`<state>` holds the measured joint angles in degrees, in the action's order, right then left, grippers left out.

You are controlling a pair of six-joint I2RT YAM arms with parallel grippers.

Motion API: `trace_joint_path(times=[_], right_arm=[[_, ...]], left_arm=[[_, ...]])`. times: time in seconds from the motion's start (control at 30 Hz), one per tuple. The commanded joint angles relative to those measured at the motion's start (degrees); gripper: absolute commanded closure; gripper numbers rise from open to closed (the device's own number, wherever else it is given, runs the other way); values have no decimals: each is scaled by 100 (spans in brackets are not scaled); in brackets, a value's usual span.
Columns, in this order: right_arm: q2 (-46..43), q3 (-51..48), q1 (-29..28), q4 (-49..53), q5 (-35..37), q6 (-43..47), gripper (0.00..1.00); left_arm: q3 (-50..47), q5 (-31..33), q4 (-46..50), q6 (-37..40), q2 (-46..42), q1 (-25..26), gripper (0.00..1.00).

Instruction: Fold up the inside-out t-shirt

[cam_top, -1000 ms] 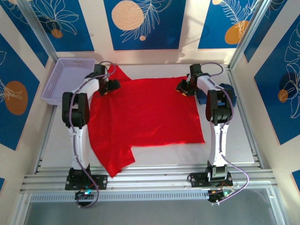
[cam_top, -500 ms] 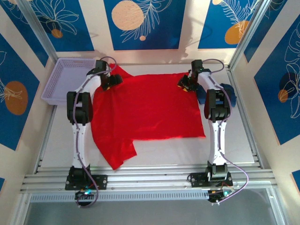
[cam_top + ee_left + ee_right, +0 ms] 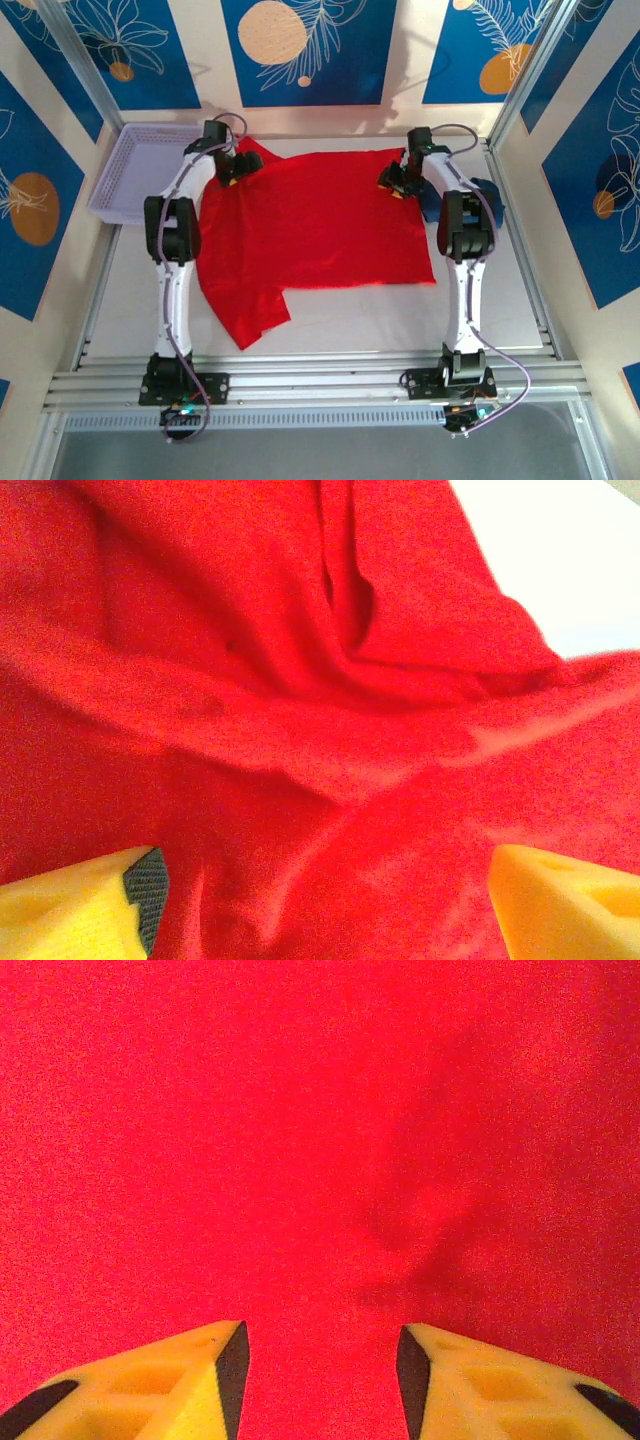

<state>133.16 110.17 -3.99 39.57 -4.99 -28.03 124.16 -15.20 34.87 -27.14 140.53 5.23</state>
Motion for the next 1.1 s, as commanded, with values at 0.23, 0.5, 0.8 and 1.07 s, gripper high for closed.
trace_joint_path(times=[0.23,0.5,0.8,1.07], right_arm=[[-4119,-4504,-49,-16,993,140,47],[-5499,-6218,670,462,1021,-213,48],[-4916,-6291,747,198,1224,-251,49],[-4668,-6130,793,174,1187,-255,52]], left_arm=[[-4221,-130,-1718,-471,-3894,519,16],[-6048,273,-1857,-498,-5456,1342,16],[-6462,411,-1702,-320,-5790,1566,16],[-6704,578,-1458,-170,-6072,1569,16]])
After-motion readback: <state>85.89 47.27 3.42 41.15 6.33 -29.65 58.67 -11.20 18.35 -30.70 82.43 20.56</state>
